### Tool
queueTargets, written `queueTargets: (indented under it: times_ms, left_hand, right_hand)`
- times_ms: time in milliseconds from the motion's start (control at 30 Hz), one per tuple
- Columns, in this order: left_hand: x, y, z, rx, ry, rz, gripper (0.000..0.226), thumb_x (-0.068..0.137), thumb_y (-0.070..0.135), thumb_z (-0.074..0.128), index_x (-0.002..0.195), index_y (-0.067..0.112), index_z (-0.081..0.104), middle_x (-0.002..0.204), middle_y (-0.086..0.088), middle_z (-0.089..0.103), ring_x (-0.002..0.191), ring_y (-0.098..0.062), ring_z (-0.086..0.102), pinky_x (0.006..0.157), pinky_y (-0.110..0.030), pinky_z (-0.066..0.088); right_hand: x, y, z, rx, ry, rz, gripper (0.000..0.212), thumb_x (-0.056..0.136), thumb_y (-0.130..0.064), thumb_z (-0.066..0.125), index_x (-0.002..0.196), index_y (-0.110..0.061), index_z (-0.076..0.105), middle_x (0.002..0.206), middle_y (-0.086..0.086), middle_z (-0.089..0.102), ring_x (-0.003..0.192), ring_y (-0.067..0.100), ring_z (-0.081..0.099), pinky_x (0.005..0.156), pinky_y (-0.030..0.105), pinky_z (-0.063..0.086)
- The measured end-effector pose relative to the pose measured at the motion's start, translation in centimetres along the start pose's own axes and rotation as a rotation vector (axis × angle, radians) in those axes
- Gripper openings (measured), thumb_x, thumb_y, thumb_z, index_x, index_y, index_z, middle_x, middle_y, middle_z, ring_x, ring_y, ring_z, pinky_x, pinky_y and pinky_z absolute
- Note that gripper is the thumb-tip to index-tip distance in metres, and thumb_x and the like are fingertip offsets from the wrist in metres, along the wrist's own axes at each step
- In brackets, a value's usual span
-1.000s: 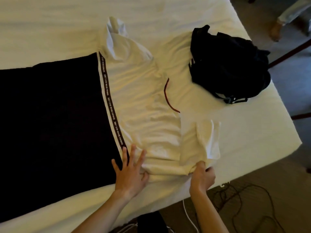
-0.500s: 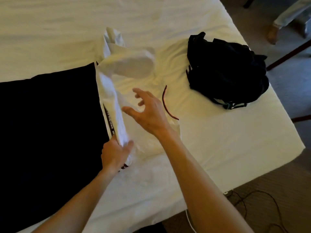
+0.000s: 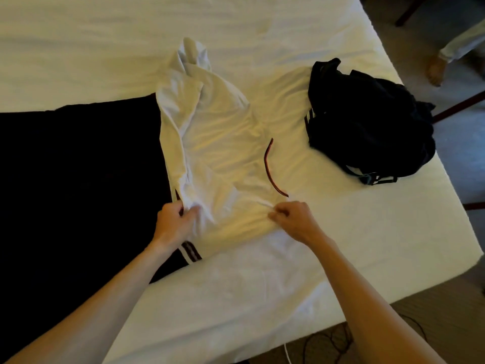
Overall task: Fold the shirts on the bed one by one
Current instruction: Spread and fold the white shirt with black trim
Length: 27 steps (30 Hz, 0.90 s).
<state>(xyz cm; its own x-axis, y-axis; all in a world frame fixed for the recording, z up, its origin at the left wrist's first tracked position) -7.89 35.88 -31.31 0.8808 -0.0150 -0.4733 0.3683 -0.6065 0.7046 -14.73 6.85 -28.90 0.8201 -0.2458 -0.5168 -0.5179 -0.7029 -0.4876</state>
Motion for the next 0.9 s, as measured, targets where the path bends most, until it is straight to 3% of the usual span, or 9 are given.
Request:
queueTargets:
  times_ms: [100,167,300,400,600,667,733,833,900]
  left_hand:
    - [2.4,2.2,-1.6,-0.117,0.117,0.159,0.049,0.096,0.036,0.064,0.059,0.012,0.043,0.049,0.007,0.041,0.045,-0.006,0.044,0.047,-0.02,0.03]
    - [3.4,2.1,-1.9,-0.079,0.107,0.122,0.044,0.093,0.042,0.065,0.061,0.017,0.048,0.054,0.005,0.048,0.05,-0.005,0.048,0.049,-0.022,0.034]
    - [2.0,-0.5,-2.3,0.134,-0.009,0.056,0.046,0.079,0.066,0.067,0.064,0.024,0.054,0.058,0.009,0.055,0.059,-0.012,0.056,0.052,-0.028,0.04]
    - [0.3,-3.0,-4.8,0.353,0.021,0.137,0.05,0.07,0.08,0.063,0.083,0.032,0.066,0.079,0.019,0.067,0.076,-0.002,0.062,0.066,-0.032,0.053]
    - [-2.0,-10.1,-11.3,0.785,0.051,0.276,0.069,0.068,0.075,0.049,0.117,0.028,0.062,0.11,0.008,0.058,0.101,-0.02,0.059,0.082,-0.042,0.046]
    - [-2.5,-12.6,-13.8,0.844,0.067,0.222,0.069,0.067,0.072,0.051,0.118,0.027,0.059,0.111,0.006,0.058,0.101,-0.022,0.06,0.081,-0.044,0.046]
    - [-2.7,-14.6,-15.8,0.897,0.051,0.146,0.067,0.065,0.067,0.062,0.118,0.027,0.057,0.111,0.005,0.06,0.102,-0.024,0.061,0.082,-0.046,0.044]
    - [-3.3,-16.4,-18.3,1.002,0.019,0.066,0.055,0.068,0.042,0.074,0.118,0.026,0.057,0.108,0.004,0.061,0.102,-0.025,0.058,0.082,-0.046,0.038]
    - [-3.4,-17.3,-19.9,1.051,0.002,0.022,0.052,0.072,0.024,0.072,0.121,0.025,0.055,0.111,0.002,0.058,0.104,-0.027,0.053,0.082,-0.045,0.035]
  right_hand:
    - [1.0,-0.7,-2.1,0.152,0.208,-0.059,0.02,0.095,-0.026,0.062,0.079,-0.014,0.066,0.068,0.003,0.061,0.065,0.016,0.054,0.06,0.029,0.041]
    - [1.3,-0.5,-0.9,0.129,0.164,-0.005,0.016,0.097,-0.026,0.058,0.088,-0.014,0.065,0.079,0.003,0.064,0.074,0.021,0.057,0.065,0.03,0.044]
    - [0.9,0.2,1.6,0.047,0.051,0.142,0.023,0.094,-0.041,0.06,0.106,-0.022,0.061,0.101,-0.003,0.063,0.092,0.023,0.06,0.083,0.041,0.05]
    - [0.4,0.5,1.8,-0.078,0.101,0.157,0.008,0.093,-0.025,0.053,0.1,-0.024,0.058,0.1,0.001,0.065,0.097,0.031,0.061,0.085,0.043,0.049]
    - [-0.2,-1.4,2.4,-0.198,0.31,0.238,0.033,0.09,-0.009,0.05,0.122,-0.018,0.055,0.121,0.01,0.061,0.11,0.035,0.056,0.091,0.046,0.038]
    - [-1.5,-4.8,3.6,-0.291,0.448,0.089,0.051,0.082,-0.005,0.059,0.131,-0.015,0.052,0.131,0.011,0.053,0.117,0.034,0.05,0.092,0.048,0.036]
    - [-2.6,-9.5,6.0,-0.261,0.499,-0.264,0.052,0.075,0.004,0.065,0.125,-0.012,0.061,0.127,0.009,0.057,0.111,0.034,0.054,0.085,0.046,0.04]
    - [-3.5,-16.4,10.7,-0.177,0.299,-0.757,0.043,0.072,0.016,0.07,0.103,-0.013,0.073,0.107,0.002,0.07,0.089,0.027,0.064,0.068,0.04,0.047]
    - [-2.6,-19.5,13.6,-0.215,0.103,-0.812,0.047,0.075,0.018,0.067,0.112,-0.011,0.073,0.117,0.005,0.071,0.094,0.029,0.066,0.07,0.044,0.054]
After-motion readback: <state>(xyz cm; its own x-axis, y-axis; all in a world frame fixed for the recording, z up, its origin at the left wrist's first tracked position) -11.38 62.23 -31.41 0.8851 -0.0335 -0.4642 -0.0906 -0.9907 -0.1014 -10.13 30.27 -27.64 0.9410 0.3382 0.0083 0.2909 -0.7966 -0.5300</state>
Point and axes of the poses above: each hand's wrist, its own x-axis towards the middle knuckle, its own z-axis out of the palm, y = z × x, the point moved 5 cm from there along x, towards the middle knuckle
